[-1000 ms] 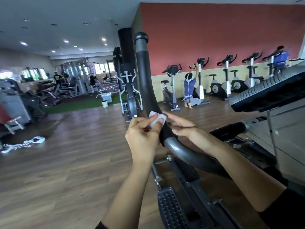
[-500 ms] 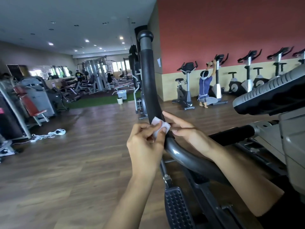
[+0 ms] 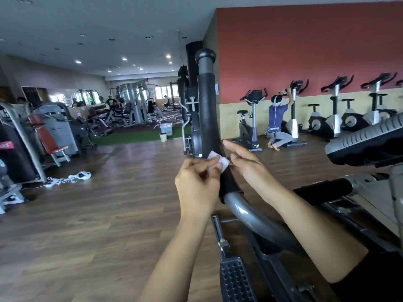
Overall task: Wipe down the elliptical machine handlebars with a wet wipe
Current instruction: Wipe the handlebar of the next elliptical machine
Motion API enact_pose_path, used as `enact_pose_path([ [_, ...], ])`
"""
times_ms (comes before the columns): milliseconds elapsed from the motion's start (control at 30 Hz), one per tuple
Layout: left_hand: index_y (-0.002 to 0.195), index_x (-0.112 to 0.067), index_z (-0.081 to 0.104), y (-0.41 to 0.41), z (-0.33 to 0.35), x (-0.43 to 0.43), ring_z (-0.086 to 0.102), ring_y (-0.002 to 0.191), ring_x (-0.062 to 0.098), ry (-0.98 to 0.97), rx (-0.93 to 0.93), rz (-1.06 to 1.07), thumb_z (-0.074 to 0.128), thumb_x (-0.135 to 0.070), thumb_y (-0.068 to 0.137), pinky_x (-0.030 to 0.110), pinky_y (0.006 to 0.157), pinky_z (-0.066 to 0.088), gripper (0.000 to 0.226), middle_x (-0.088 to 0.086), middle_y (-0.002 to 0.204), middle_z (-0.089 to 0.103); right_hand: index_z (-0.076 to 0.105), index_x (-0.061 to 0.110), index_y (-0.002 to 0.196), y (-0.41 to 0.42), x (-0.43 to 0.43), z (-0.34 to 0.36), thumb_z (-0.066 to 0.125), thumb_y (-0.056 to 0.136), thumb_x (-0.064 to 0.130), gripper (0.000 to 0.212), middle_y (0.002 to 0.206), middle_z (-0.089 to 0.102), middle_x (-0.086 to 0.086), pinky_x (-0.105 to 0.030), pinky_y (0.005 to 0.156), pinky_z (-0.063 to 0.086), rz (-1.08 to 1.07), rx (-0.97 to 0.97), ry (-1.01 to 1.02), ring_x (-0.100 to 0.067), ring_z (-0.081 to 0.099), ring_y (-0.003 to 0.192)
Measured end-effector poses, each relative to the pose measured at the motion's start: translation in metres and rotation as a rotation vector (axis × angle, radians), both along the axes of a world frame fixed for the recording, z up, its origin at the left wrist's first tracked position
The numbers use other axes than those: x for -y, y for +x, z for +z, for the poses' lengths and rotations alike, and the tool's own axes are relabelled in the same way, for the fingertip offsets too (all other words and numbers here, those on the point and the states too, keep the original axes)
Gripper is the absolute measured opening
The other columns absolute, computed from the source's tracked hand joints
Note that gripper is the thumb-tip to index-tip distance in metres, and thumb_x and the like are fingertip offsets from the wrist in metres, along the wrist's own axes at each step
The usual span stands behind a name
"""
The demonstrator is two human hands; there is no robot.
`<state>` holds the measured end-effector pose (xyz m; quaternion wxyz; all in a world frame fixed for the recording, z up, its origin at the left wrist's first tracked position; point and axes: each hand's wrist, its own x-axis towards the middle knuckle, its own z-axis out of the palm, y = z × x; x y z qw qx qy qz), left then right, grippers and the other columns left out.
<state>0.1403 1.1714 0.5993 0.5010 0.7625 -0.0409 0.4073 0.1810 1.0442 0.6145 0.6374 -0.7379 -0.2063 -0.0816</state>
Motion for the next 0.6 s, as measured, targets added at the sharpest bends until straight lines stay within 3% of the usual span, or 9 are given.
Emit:
enact_pose_path([
  [100,0.103,-0.025,0.075,0.017,0.006,-0.006,0.059,0.077,0.002,-0.093,-0.022,-0.046,0.069,-0.013,0.086,0.001,0.072,0.037,0.022,-0.007,0.09,0.063,0.049,0.021,0.137,0.007,-0.009,0.009,0.043,0.1,0.007,0.04,0.145,0.045,0.005,-0.026,0.114,0.03,-0.03,0.02,0.034,0.0,0.042,0.127],
  [200,0.106,-0.025,0.074,0.04,0.008,-0.013,0.06,0.084,-0.004,-0.208,0.002,-0.123,0.069,-0.015,0.086,0.001,0.079,0.039,0.022,-0.008,0.098,0.067,0.048,0.021,0.138,0.015,-0.021,0.02,0.047,0.099,0.009,0.041,0.143,0.045,0.009,-0.005,0.1,0.032,-0.084,0.072,0.011,0.003,0.042,0.121],
  [267,0.104,-0.024,0.074,0.06,0.013,-0.019,0.06,0.086,-0.011,-0.291,0.031,-0.189,0.071,-0.015,0.086,0.005,0.081,0.041,0.021,-0.009,0.1,0.068,0.044,0.023,0.141,0.024,-0.027,0.028,0.047,0.099,0.011,0.043,0.136,0.049,0.013,0.004,0.086,0.033,-0.125,0.103,-0.048,0.004,0.046,0.113],
  [333,0.104,-0.021,0.074,0.08,0.021,-0.024,0.058,0.085,-0.017,-0.325,0.065,-0.24,0.071,-0.014,0.086,0.0,0.078,0.038,0.021,-0.01,0.099,0.067,0.041,0.029,0.142,0.035,-0.033,0.036,0.047,0.099,0.013,0.046,0.115,0.055,0.023,0.005,0.079,0.035,-0.18,0.14,-0.104,0.015,0.051,0.096],
  [367,0.105,-0.019,0.074,0.091,0.025,-0.026,0.057,0.085,-0.018,-0.331,0.089,-0.259,0.071,-0.012,0.085,0.0,0.078,0.038,0.021,-0.008,0.101,0.068,0.04,0.032,0.142,0.041,-0.036,0.039,0.047,0.099,0.012,0.047,0.106,0.053,0.029,0.004,0.079,0.036,-0.203,0.154,-0.116,0.02,0.051,0.089],
  [433,0.106,-0.016,0.074,0.114,0.034,-0.031,0.058,0.087,-0.016,-0.337,0.146,-0.299,0.071,-0.01,0.084,0.001,0.079,0.04,0.022,-0.003,0.103,0.069,0.039,0.033,0.142,0.056,-0.041,0.047,0.048,0.099,0.01,0.049,0.11,0.054,0.032,0.0,0.087,0.037,-0.249,0.177,-0.113,0.021,0.052,0.09],
  [500,0.107,-0.014,0.074,0.133,0.043,-0.035,0.06,0.091,-0.01,-0.348,0.205,-0.36,0.071,-0.008,0.084,0.008,0.084,0.044,0.024,-0.001,0.104,0.069,0.039,0.037,0.141,0.068,-0.046,0.054,0.049,0.098,0.009,0.052,0.115,0.054,0.034,-0.009,0.096,0.039,-0.297,0.206,-0.134,0.016,0.054,0.099],
  [600,0.108,-0.013,0.073,0.159,0.064,-0.04,0.062,0.094,-0.003,-0.343,0.279,-0.436,0.072,-0.008,0.083,0.016,0.089,0.048,0.025,-0.001,0.104,0.069,0.035,0.055,0.129,0.078,-0.05,0.065,0.052,0.096,0.007,0.06,0.114,0.058,0.029,-0.024,0.103,0.042,-0.365,0.247,-0.183,0.003,0.06,0.106],
])
